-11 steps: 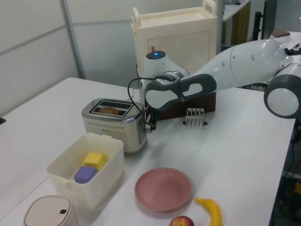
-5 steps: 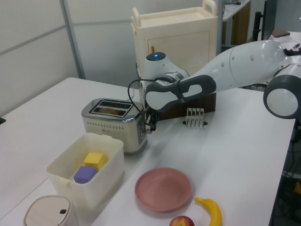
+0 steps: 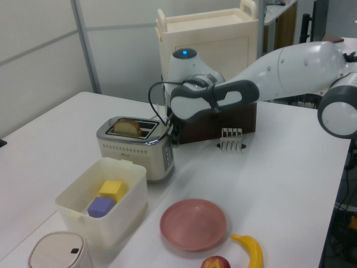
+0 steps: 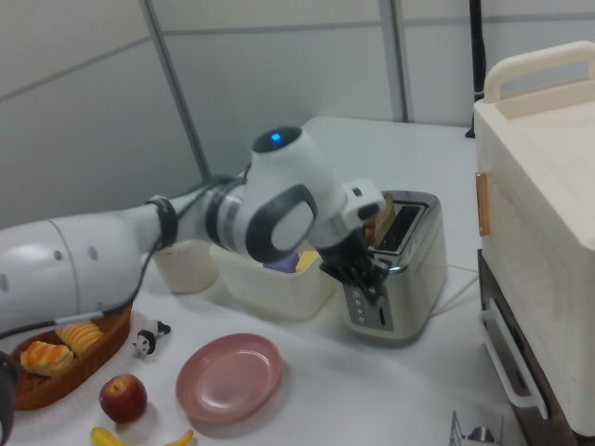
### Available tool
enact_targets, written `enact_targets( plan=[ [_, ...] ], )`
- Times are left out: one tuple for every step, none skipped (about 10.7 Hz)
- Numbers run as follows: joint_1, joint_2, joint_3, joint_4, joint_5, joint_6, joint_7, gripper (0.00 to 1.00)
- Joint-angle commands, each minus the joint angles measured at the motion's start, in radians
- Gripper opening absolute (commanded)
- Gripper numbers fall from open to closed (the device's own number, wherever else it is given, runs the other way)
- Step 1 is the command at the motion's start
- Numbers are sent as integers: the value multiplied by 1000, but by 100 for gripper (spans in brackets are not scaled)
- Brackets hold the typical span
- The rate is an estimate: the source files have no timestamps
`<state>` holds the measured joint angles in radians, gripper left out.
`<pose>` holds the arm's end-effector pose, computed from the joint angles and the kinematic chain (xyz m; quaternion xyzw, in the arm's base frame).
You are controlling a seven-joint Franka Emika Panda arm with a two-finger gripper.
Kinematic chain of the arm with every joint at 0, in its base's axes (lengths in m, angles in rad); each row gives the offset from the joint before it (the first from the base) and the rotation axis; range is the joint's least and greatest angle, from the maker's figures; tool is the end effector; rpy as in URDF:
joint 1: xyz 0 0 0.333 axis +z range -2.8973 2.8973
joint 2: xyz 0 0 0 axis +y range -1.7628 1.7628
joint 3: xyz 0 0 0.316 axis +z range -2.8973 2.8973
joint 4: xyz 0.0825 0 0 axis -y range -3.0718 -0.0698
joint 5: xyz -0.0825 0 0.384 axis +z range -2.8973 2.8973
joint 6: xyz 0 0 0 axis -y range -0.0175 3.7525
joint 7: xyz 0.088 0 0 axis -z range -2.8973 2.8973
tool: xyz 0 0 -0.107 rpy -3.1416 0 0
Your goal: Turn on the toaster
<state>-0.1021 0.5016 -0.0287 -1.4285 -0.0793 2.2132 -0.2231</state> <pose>0.7211 -0.0935 0.4347 0.9869 0.0673 0.1315 0.0655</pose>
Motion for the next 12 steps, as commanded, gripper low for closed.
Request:
enact_targets(
  plan=[
    [42,-133,-2,-26,4,-154,5,0],
    [51,-162,0,-18,9,-232,5,0],
    [68,-196,0,-18,12,-297,16,0],
    [77,-224,-2,-21,12,-349,57,0],
    [91,-242,-2,-20,12,-396,108,0],
    [107,-261,-2,-20,10,-438,155,0],
    [113,-274,-2,-21,10,-484,204,0],
    [120,-294,-2,-29,9,-527,240,0],
    [122,-311,-2,-33,9,-564,252,2],
    [122,-339,-2,-46,9,-593,251,8],
    [117,-379,-2,-68,9,-599,251,38],
    [113,-411,-4,-91,9,-599,240,71]
  ],
)
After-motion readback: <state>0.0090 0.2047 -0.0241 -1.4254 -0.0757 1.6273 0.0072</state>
